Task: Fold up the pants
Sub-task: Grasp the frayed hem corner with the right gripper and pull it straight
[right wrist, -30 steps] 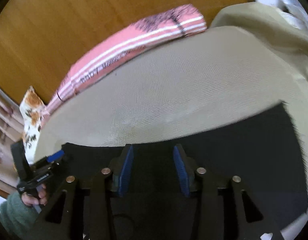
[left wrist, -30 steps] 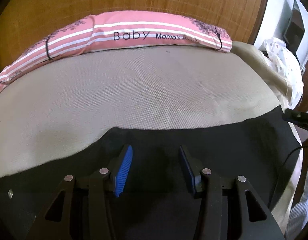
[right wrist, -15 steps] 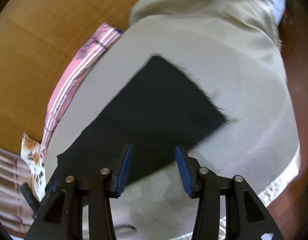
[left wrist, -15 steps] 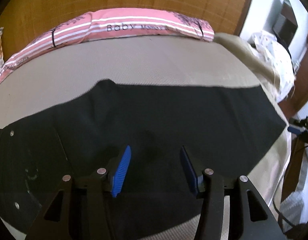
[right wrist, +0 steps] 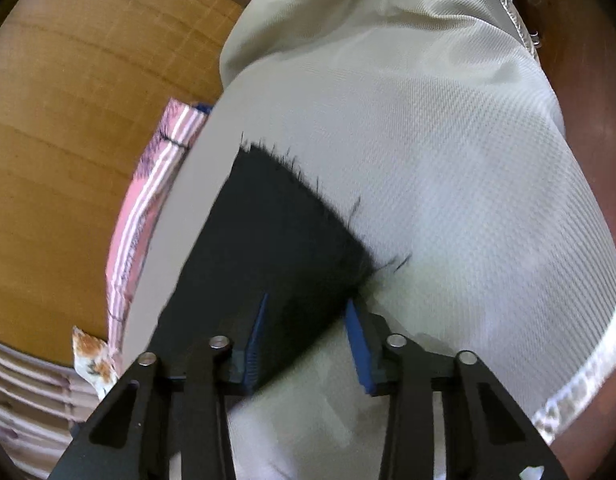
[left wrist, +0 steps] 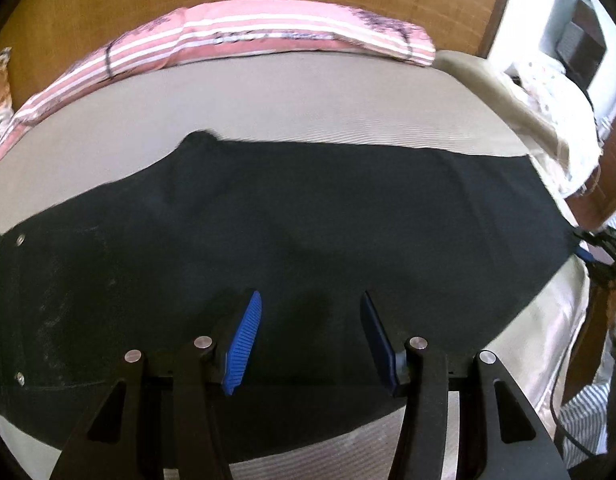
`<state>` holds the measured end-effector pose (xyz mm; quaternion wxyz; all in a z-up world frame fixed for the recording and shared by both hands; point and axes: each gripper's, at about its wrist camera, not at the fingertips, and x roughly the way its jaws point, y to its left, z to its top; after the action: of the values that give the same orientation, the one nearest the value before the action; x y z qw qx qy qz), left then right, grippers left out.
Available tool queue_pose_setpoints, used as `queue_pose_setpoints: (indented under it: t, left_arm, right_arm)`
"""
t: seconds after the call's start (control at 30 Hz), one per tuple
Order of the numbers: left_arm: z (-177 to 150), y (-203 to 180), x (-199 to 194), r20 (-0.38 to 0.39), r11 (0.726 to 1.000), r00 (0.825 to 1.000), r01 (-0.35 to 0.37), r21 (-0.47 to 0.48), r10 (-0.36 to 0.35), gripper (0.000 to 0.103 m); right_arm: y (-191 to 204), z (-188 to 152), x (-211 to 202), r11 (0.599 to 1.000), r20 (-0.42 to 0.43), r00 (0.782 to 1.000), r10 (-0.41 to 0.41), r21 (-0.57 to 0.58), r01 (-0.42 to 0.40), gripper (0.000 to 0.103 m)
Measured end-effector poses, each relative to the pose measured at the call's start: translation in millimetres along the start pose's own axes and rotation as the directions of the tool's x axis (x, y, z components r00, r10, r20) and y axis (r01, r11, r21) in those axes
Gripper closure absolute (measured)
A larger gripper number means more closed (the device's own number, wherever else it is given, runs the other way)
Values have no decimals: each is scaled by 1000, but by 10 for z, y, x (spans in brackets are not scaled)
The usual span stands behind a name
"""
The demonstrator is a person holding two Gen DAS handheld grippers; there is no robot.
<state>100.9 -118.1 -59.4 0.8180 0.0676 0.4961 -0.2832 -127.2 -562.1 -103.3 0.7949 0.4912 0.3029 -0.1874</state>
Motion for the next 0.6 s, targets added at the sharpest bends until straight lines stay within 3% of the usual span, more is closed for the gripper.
queue_pose_setpoints:
  t: [0.17,0.37,0.6]
  left_arm:
    - [40,-424,69,-10,994,999,50,98,-49,50]
    - [-8,-820,247,-46,974,996,89,209,-82,50]
    - [-8,-874,373,-46,970,995,93,223,-85,49]
  right_arm:
    - [-87,119,103,998,42,998,50,41,-52,87]
    - [-84,90,116,997,55,996,68,33,-70,87]
    - [-16,86,174,997,39,996,81,13,-81,91]
